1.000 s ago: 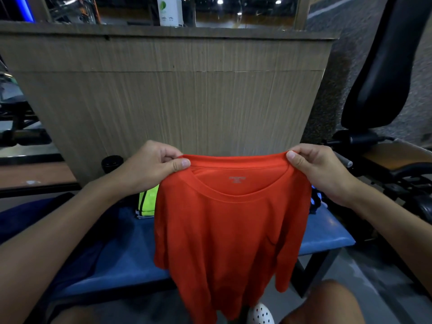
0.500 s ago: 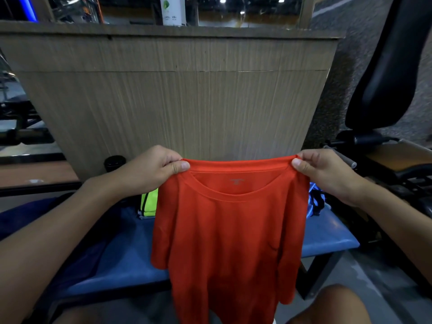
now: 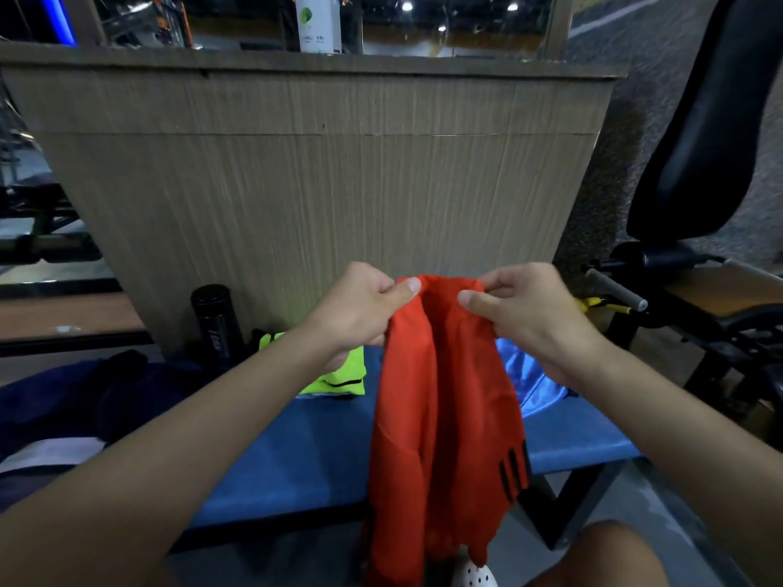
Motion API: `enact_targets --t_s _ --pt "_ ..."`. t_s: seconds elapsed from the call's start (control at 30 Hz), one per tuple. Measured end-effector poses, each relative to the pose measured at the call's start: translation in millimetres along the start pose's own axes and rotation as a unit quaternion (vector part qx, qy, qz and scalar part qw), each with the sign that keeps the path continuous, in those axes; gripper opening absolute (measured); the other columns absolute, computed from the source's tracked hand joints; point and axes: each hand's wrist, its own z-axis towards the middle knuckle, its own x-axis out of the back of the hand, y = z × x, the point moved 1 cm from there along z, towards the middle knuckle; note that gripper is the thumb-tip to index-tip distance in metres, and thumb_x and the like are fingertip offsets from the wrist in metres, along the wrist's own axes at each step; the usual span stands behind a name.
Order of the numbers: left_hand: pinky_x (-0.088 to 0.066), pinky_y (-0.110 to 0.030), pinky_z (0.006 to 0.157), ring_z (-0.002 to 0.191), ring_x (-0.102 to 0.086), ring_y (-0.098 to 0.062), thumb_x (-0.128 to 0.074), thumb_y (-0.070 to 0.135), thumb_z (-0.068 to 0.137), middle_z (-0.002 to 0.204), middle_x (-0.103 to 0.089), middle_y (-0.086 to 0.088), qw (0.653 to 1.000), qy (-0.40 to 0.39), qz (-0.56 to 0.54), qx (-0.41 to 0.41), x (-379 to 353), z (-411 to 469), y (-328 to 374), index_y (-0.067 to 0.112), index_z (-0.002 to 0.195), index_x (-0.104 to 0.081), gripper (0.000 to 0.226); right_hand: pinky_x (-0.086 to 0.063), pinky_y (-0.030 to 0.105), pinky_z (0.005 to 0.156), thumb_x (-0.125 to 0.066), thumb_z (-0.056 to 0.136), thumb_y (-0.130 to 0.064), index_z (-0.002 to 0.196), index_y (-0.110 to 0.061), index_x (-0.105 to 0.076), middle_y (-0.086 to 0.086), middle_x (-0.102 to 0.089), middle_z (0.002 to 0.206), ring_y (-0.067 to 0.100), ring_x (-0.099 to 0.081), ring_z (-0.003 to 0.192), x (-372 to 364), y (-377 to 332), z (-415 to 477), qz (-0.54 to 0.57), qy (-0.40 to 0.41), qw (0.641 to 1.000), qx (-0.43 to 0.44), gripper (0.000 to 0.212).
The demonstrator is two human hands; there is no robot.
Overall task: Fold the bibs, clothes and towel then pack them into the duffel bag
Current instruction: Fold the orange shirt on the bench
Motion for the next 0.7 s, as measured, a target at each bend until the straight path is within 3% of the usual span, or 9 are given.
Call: enact_targets --t_s 0.07,0.13,0.23,0.33,0.43,0.47,0.53,0.6,0.7 --pt "-0.057 -0.055 0.077 0.052 -0.047 -0.017 -0.054 0.02 0.102 0.052 -0.047 -0.006 0.999 -0.029 -0.012 0.007 -7.4 -1.6 3.4 -0.004 0.082 -0.059 0.031 -0.057 0.041 0.07 -0.065 0.09 0.0 0.081 -0.004 -0.069 0.019 -0.072 0.079 0.025 -0.065 0.07 -9.8 -5.4 -4.4 0.009 -0.042 0.999 -0.012 0.011" --pt "-0.057 -0.05 0.083 0.068 -0.061 -0.023 -0.052 0.014 0.103 0.072 -0.062 -0.02 0.998 -0.057 -0.022 0.014 -8.8 -4.3 4.6 -0.02 0.092 -0.057 0.035 -0.058 0.048 0.077 -0.067 0.088 0.0 0.08 -0.006 -0.07 0.021 -0.073 0.08 0.026 -0.066 0.069 -13.1 -6.8 -5.1 -0.018 -0.038 0.999 -0.003 0.01" --pt "-0.052 -0.055 0.092 0.086 -0.057 -0.031 -0.05 0.009 0.103 0.093 -0.059 -0.025 0.997 -0.072 -0.024 0.02 -6.1 -6.5 3.9 -0.027 0.109 -0.051 0.036 -0.059 0.053 0.072 -0.075 0.081 -0.007 0.073 -0.01 -0.068 0.016 -0.072 0.071 0.031 -0.07 0.067 -14.8 -4.6 -4.7 -0.067 0.006 0.998 0.015 0.012" --pt "-0.057 -0.042 0.083 0.086 -0.057 -0.03 -0.048 0.005 0.103 0.092 -0.057 -0.023 0.997 -0.078 -0.011 0.022 -5.0 -7.0 5.0 -0.026 0.111 -0.05 0.033 -0.06 0.049 0.069 -0.078 0.079 -0.011 0.068 -0.014 -0.065 0.013 -0.072 0.068 0.032 -0.071 0.067 -18.6 -4.8 -5.5 -0.085 0.039 0.995 0.031 0.017" --pt "-0.051 -0.038 0.083 0.085 -0.053 -0.026 -0.049 0.003 0.101 0.092 -0.054 -0.015 0.996 -0.088 0.008 0.015 -3.5 -7.2 6.0 -0.024 0.108 -0.053 0.028 -0.057 0.043 0.07 -0.078 0.081 -0.012 0.075 -0.014 -0.07 0.012 -0.072 0.073 0.018 -0.063 0.061 -20.3 -6.8 -8.1 -0.067 0.013 0.997 0.037 0.01" --pt "-0.05 -0.038 0.084 0.085 -0.056 -0.025 -0.052 0.004 0.1 0.092 -0.058 -0.015 0.996 -0.091 0.014 0.012 -2.1 -8.0 6.2 -0.021 0.11 -0.055 0.027 -0.057 0.044 0.075 -0.075 0.084 -0.009 0.082 -0.013 -0.071 0.013 -0.073 0.079 0.016 -0.063 0.067 -21.4 -7.7 -9.1 -0.057 -0.01 0.998 0.037 0.005" --pt "-0.054 -0.034 0.085 0.091 -0.069 -0.022 -0.063 0.006 0.094 0.099 -0.072 -0.016 0.996 -0.089 0.013 0.0 0.4 -10.0 6.8 -0.01 0.111 -0.064 0.023 -0.056 0.04 0.088 -0.06 0.091 0.001 0.1 -0.008 -0.072 0.016 -0.073 0.096 0.018 -0.065 0.084 -22.9 -11.9 -12.6 -0.013 -0.056 0.998 0.026 0.017" --pt "-0.056 -0.022 0.073 0.084 -0.072 -0.011 -0.069 0.003 0.089 0.097 -0.076 -0.012 0.997 -0.077 -0.005 -0.021 0.7 -12.5 7.1 -0.001 0.109 -0.07 0.02 -0.054 0.03 0.092 -0.045 0.094 0.013 0.108 -0.001 -0.068 0.018 -0.07 0.106 0.019 -0.065 0.097 -23.9 -16.8 -18.3 0.042 -0.101 0.994 0.016 0.03" --pt "-0.047 -0.013 0.057 0.065 -0.065 -0.002 -0.06 -0.005 0.093 0.085 -0.074 -0.007 0.998 -0.034 -0.008 -0.051 -0.9 -16.1 5.9 -0.004 0.104 -0.069 0.014 -0.052 0.024 0.09 -0.041 0.092 0.019 0.098 -0.007 -0.068 0.013 -0.068 0.099 0.013 -0.064 0.091 -23.8 -22.4 -22.6 0.089 -0.138 0.986 0.025 0.038"
